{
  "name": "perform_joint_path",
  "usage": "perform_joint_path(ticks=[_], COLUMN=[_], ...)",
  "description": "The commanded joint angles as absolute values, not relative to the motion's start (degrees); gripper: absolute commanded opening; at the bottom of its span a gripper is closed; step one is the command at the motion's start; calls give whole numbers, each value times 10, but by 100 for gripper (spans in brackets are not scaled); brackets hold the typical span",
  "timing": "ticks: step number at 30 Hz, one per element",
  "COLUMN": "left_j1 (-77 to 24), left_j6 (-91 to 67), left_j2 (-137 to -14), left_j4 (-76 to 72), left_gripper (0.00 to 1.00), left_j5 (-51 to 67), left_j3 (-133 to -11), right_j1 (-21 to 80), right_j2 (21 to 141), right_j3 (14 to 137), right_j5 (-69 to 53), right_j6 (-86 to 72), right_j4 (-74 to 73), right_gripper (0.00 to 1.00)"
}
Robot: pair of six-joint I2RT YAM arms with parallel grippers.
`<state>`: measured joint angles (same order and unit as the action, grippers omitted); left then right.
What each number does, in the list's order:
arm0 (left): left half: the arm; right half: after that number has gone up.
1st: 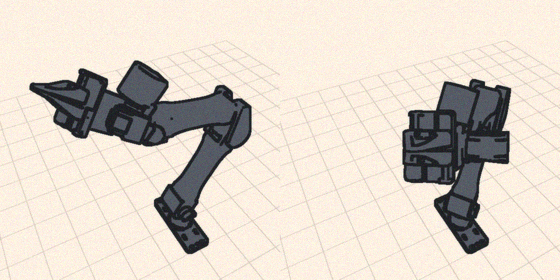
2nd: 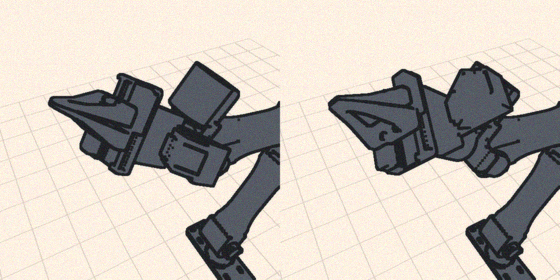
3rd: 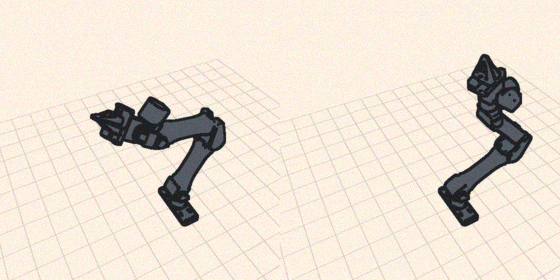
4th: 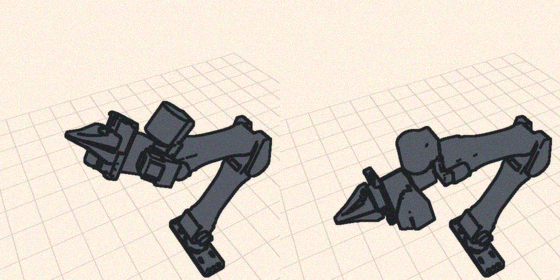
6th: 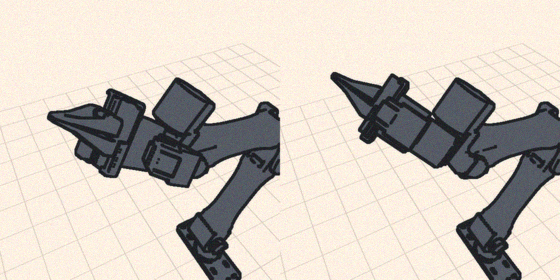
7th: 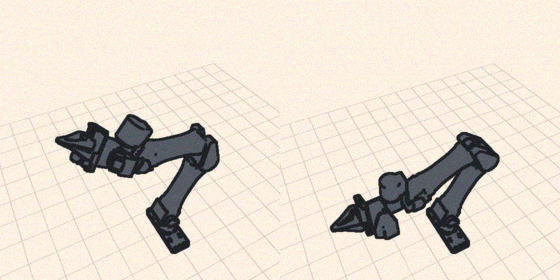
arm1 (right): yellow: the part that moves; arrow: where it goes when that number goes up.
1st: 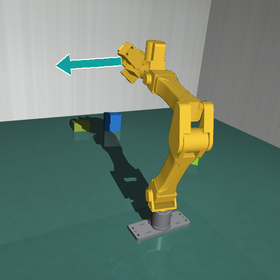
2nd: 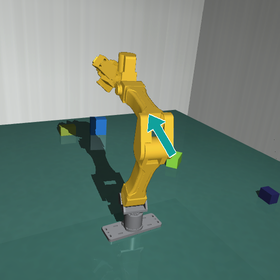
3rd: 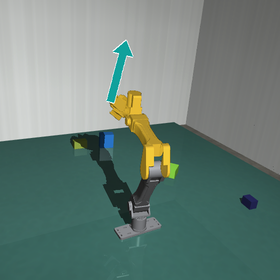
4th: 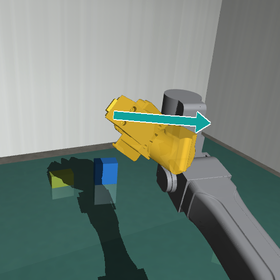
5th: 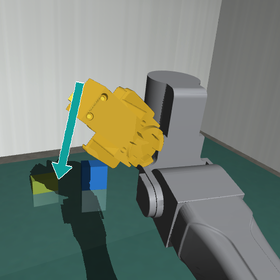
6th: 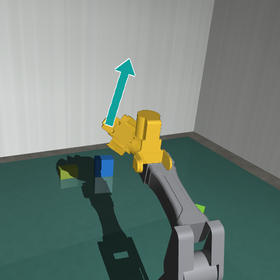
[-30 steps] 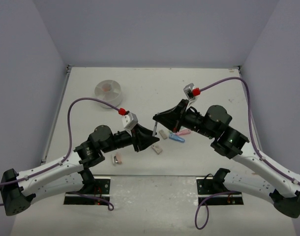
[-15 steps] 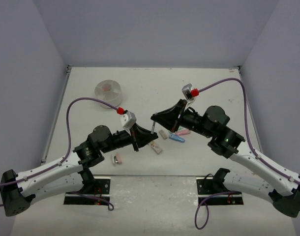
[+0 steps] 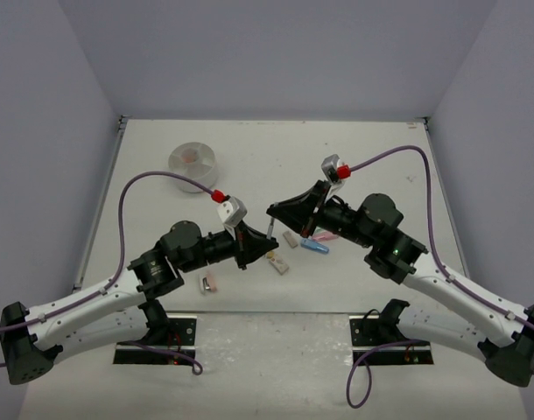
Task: Sort the stationery into containers
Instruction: Close the pen cap on the pen.
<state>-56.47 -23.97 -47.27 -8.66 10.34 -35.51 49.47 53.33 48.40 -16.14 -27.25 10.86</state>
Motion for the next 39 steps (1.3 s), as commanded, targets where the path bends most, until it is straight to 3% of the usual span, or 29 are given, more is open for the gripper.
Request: perform_joint_path(ticks=[1,12,19,29,31,32,33,36,39], left_j1=[-563,-563,-562,-562,-562,-562,-562,-562,-562], left_j6=[-222,-167,-159,-149,-150,-151,-157,-165,-166], left_j2=[-459,-473,-470,-481,-484,-485,-486,-488,-495], left_j4=[-121,-80,-67,-133,-143,-146,-147,-139,-134], left_gripper=[0,0,0,0,0,0,0,0,0], left_j5=[37,-16,-26,148,180,186,173,136,135], left_j3=[-450,-575,-591,-496,-475,-465,-452,-431,-425], right_j1=[504,505,512,512,512,512,512,512,510], right_j2=[577,633,643,573,560,556,550,536,522], right_j3=[459,432,416,487,516,530,535,547,553], right_j5=[-215,-237,-225,-173,-150,-139,-133,-100,-75], right_j6=[-252,-275,-266,-303,-292,-288,-288,-293,-294], right_j4=[72,109,104,43,18,6,-11,-30,-35], right_gripper=[0,0,0,1,8,16,30,48,59])
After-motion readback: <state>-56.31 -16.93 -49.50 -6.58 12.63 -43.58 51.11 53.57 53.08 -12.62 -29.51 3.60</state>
